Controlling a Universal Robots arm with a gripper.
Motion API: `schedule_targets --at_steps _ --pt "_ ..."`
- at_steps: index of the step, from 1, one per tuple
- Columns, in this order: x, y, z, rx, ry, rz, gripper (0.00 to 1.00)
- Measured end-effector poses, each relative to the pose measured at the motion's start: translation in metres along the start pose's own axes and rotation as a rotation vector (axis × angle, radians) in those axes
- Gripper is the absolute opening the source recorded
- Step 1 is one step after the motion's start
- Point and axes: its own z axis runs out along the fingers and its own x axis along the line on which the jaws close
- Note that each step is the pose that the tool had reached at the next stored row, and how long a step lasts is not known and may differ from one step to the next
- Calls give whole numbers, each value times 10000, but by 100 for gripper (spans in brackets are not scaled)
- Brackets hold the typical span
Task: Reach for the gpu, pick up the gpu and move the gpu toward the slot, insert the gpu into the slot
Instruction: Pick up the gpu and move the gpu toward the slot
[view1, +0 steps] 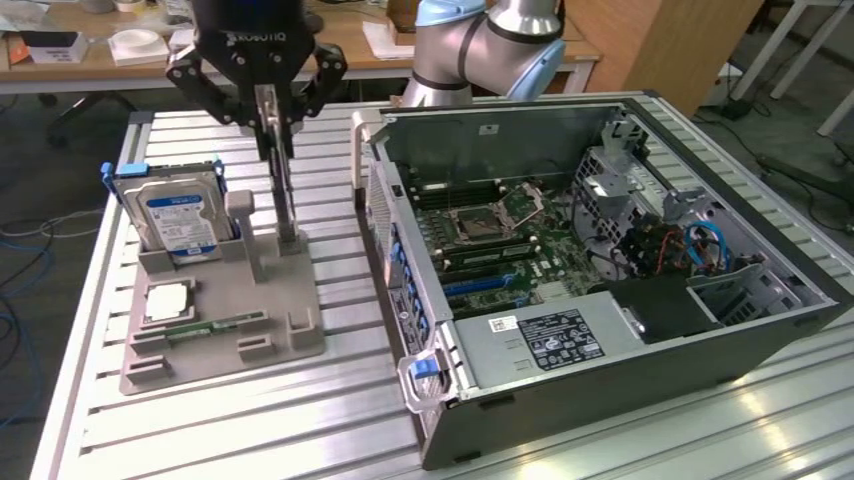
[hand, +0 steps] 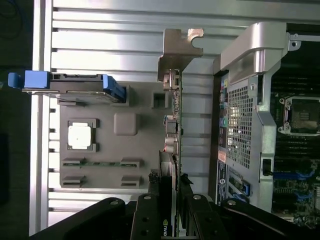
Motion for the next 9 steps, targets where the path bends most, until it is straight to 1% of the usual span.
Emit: schedule_targets --at_steps 9 --pt "-2 16 -296 -13 -1 3 26"
